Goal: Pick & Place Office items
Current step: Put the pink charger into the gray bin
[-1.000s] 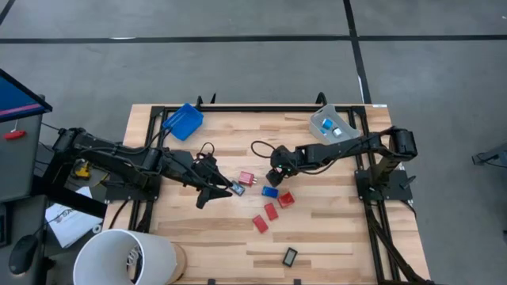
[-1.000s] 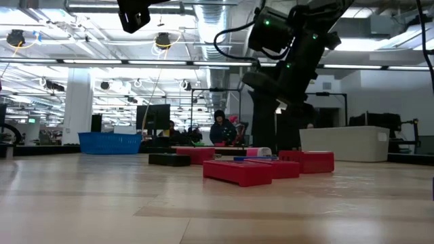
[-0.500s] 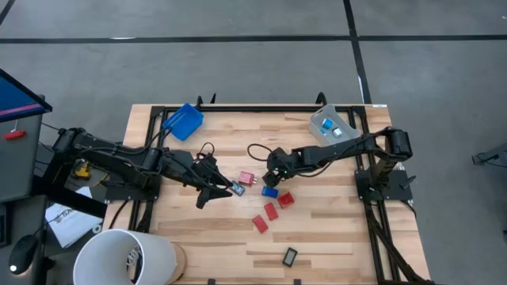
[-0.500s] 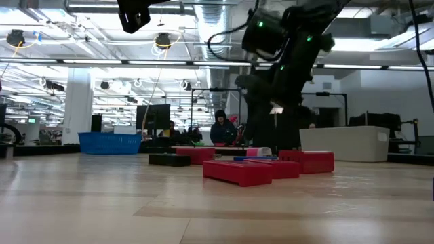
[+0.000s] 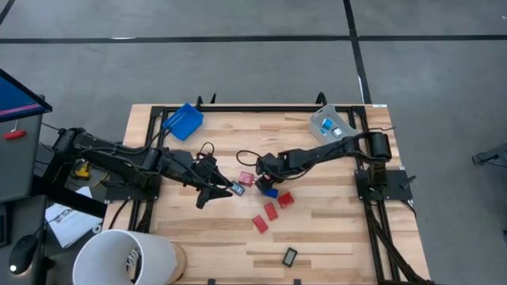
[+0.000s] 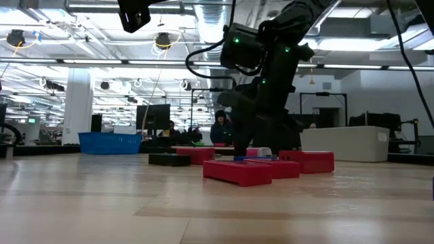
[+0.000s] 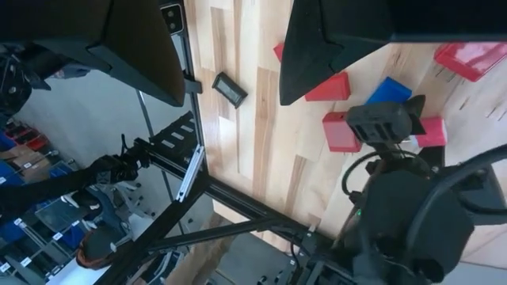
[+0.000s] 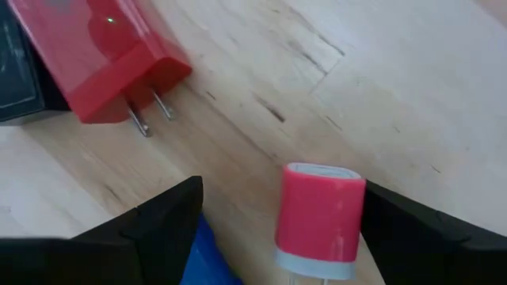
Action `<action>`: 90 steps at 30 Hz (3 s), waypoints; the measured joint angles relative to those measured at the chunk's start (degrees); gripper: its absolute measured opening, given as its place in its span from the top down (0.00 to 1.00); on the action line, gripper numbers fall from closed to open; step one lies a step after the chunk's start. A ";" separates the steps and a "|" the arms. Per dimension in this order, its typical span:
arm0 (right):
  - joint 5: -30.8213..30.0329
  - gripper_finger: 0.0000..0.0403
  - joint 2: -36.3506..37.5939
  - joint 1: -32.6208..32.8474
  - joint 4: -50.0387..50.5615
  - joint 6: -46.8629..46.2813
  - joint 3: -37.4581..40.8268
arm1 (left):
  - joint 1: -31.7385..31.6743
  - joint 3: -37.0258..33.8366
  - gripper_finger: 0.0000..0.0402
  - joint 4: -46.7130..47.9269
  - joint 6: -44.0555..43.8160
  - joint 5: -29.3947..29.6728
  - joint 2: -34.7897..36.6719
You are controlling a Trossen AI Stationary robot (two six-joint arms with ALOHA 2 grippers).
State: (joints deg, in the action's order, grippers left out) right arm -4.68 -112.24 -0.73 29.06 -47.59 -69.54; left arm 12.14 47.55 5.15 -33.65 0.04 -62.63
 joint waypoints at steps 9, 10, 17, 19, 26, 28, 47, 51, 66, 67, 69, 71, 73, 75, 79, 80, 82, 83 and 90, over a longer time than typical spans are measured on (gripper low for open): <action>1.58 0.49 -0.01 -1.87 2.59 -0.13 -0.53 | 0.00 0.00 0.49 0.24 0.24 -0.29 0.00; 2.01 0.55 -0.01 -2.13 2.83 0.02 -0.50 | 0.00 0.00 0.49 0.22 0.24 -0.29 0.00; 4.20 0.70 1.21 -3.39 4.83 3.35 -0.30 | 0.00 0.00 0.49 0.23 0.28 -0.28 0.00; 4.27 0.70 3.44 -4.35 5.96 4.33 -0.02 | 0.00 0.00 0.49 0.24 0.33 -0.29 0.00; 1.14 0.70 16.60 -12.53 9.73 6.30 -0.27 | 0.00 0.00 0.49 0.43 1.26 -0.28 0.00; -0.44 0.70 21.09 -15.79 12.40 7.51 -0.40 | 0.00 0.00 0.49 0.46 1.69 -0.27 0.00; -5.96 0.70 38.41 -46.49 26.86 9.99 9.87 | 0.00 0.02 0.49 2.82 3.43 0.28 0.00; -5.94 0.71 40.60 -49.98 24.90 7.18 15.65 | 0.00 0.01 0.49 2.82 3.88 0.63 0.00; -5.52 0.71 41.47 -52.22 11.75 -2.53 26.51 | 0.00 0.02 0.49 2.82 4.85 0.63 0.00; -5.50 0.71 40.86 -52.23 11.24 -2.74 26.49 | 0.00 0.01 0.49 2.83 4.84 0.63 0.00; -5.46 0.71 39.40 -52.31 10.84 -2.95 26.49 | 0.00 0.02 0.49 2.82 4.69 0.63 0.00; -5.27 0.71 38.03 -52.29 10.14 -2.55 26.50 | 0.00 0.02 0.49 2.84 4.48 0.61 0.00; -5.27 0.71 36.75 -52.29 9.14 -1.61 26.49 | 0.00 0.02 0.49 2.82 4.19 0.61 0.00; -5.26 0.71 35.81 -52.29 8.83 -1.49 26.51 | 0.00 0.02 0.49 2.84 3.48 0.61 0.00; -5.24 0.70 35.33 -52.09 6.88 0.05 26.51 | 0.00 0.02 0.49 2.86 2.98 0.61 0.00; -5.26 0.68 35.34 -52.09 6.32 0.49 26.51 | 0.00 0.02 0.49 2.86 2.87 0.61 0.00; -5.26 0.61 35.39 -52.12 5.21 0.94 26.51 | 0.00 0.02 0.49 2.88 2.71 0.61 0.00; -5.26 0.57 35.42 -52.18 4.88 1.09 26.51 | 0.00 0.02 0.49 2.88 2.41 0.61 0.00; -5.43 0.46 35.54 -51.99 3.54 3.73 26.51 | 0.00 0.02 0.49 2.90 1.34 0.59 0.00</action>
State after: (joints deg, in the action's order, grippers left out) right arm -10.10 -76.70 -52.71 32.60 -43.86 -43.03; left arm 12.14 47.57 8.05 -32.31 0.63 -62.63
